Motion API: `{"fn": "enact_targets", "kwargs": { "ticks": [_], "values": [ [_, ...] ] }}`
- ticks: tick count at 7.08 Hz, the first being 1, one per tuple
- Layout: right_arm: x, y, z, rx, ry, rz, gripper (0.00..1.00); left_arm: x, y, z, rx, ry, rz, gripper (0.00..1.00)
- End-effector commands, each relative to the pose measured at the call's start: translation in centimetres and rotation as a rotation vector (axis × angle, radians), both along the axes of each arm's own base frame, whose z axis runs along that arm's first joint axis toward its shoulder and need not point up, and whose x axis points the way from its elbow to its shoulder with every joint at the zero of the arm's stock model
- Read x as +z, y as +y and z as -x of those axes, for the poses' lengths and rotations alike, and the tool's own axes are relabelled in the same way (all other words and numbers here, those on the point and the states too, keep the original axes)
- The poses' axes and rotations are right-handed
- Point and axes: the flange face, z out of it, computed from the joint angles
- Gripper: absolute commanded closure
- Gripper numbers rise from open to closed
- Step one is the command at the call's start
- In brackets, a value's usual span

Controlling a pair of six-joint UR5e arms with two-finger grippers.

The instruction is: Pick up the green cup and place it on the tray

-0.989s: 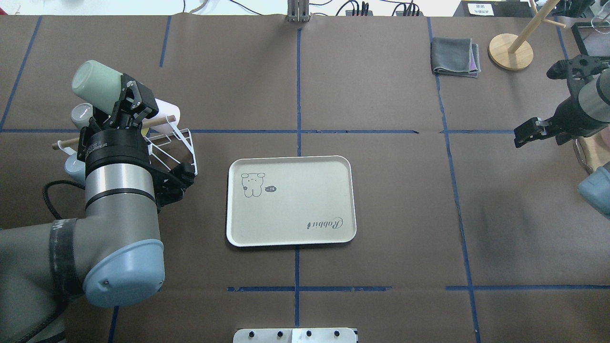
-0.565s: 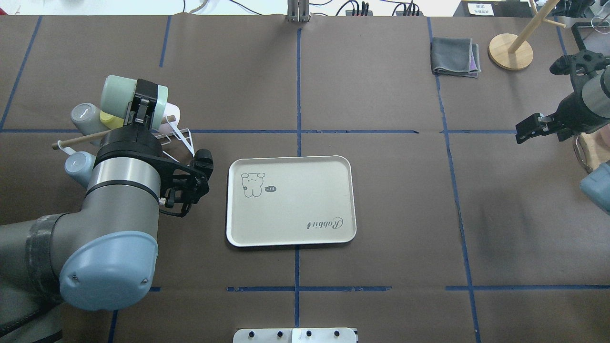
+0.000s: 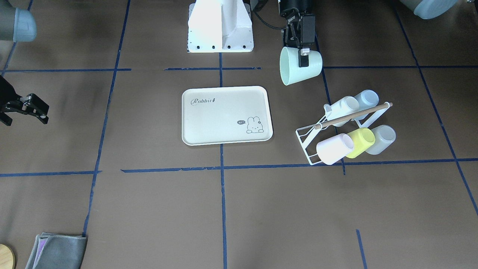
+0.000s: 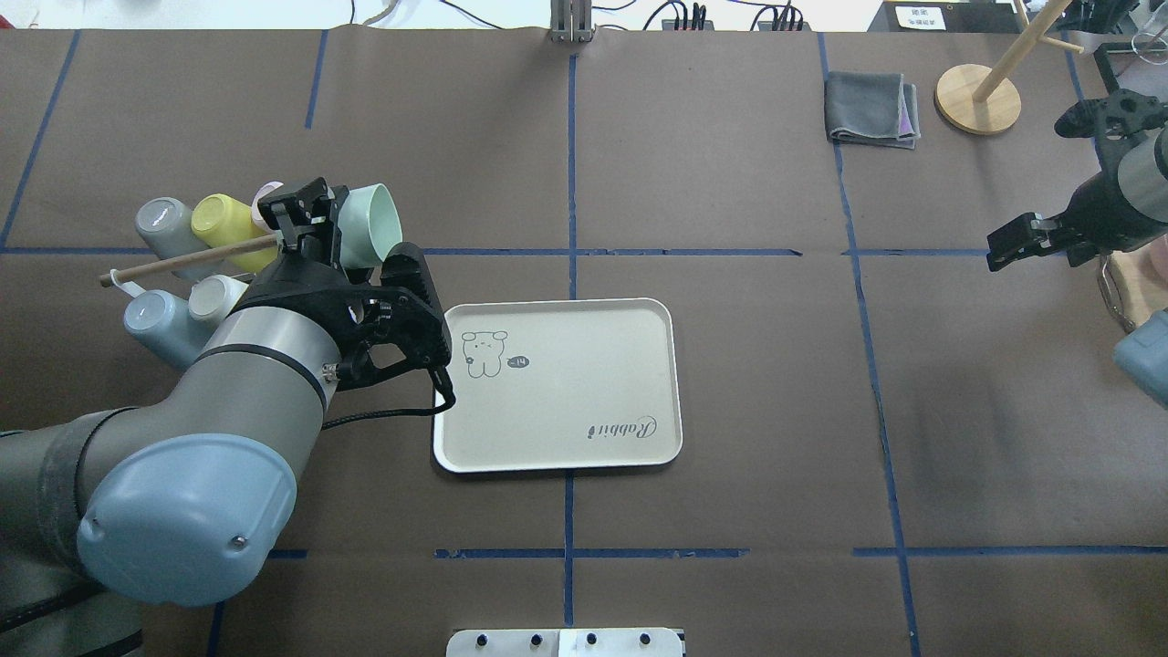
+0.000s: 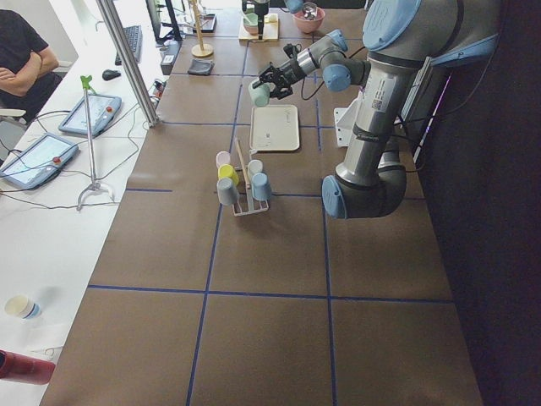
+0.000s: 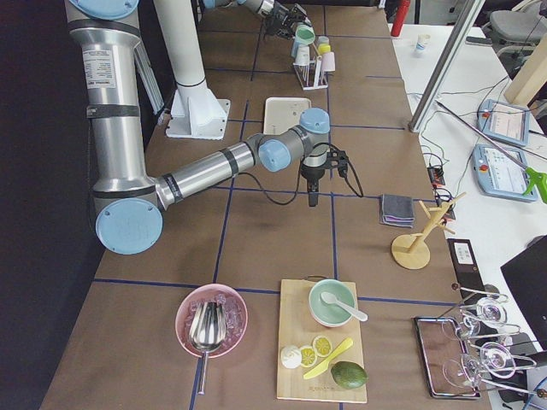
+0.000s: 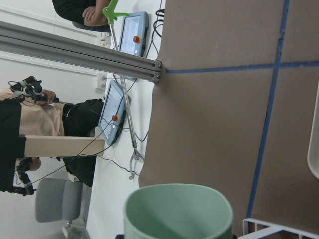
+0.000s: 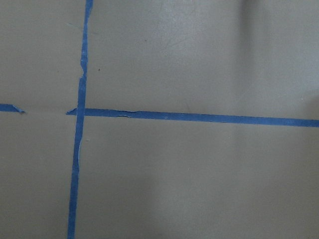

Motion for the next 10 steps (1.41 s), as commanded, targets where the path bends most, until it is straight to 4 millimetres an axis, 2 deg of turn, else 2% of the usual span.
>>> {"fn": "enact_targets", "kwargs": {
  "ticks": [1,3,4,5,7,8,9,10],
  "values": [
    [-0.4,0.1,-0.1,0.001,-0.004,-0.006,0.0,-0.2,-0.4,-2.3,-0.074,0.346,0.085,0.92],
    [-0.3,0.1,0.0,0.001,-0.003,-0.004,0.0,2.0,-1.8,-7.7,-0.089,0.675,0.112,0.92],
    [-0.3,0.0,-0.1,0.003,-0.003,-0.005,0.0,3.7,-2.4,-9.7,-0.072,0.821,0.088,0.92],
    [-0.4,0.1,-0.1,-0.007,-0.02,0.003,0.0,4.6,-2.3,-10.5,-0.05,0.934,0.068,0.92],
    [-0.3,0.0,-0.6,-0.004,-0.032,0.012,0.0,5.1,-1.0,-11.9,-0.03,1.03,0.109,0.9],
    [-0.2,0.0,-0.8,-0.002,-0.031,0.012,0.0,6.6,-0.4,-13.7,-0.004,1.076,0.108,0.9],
    [-0.3,-0.1,-1.1,0.003,-0.033,0.012,0.0,9.1,-0.8,-17.0,0.013,1.144,0.097,0.91],
    [-0.2,-0.1,-1.2,0.003,-0.032,0.013,0.0,11.2,-1.1,-18.7,0.023,1.189,0.088,0.91]
  ]
}}
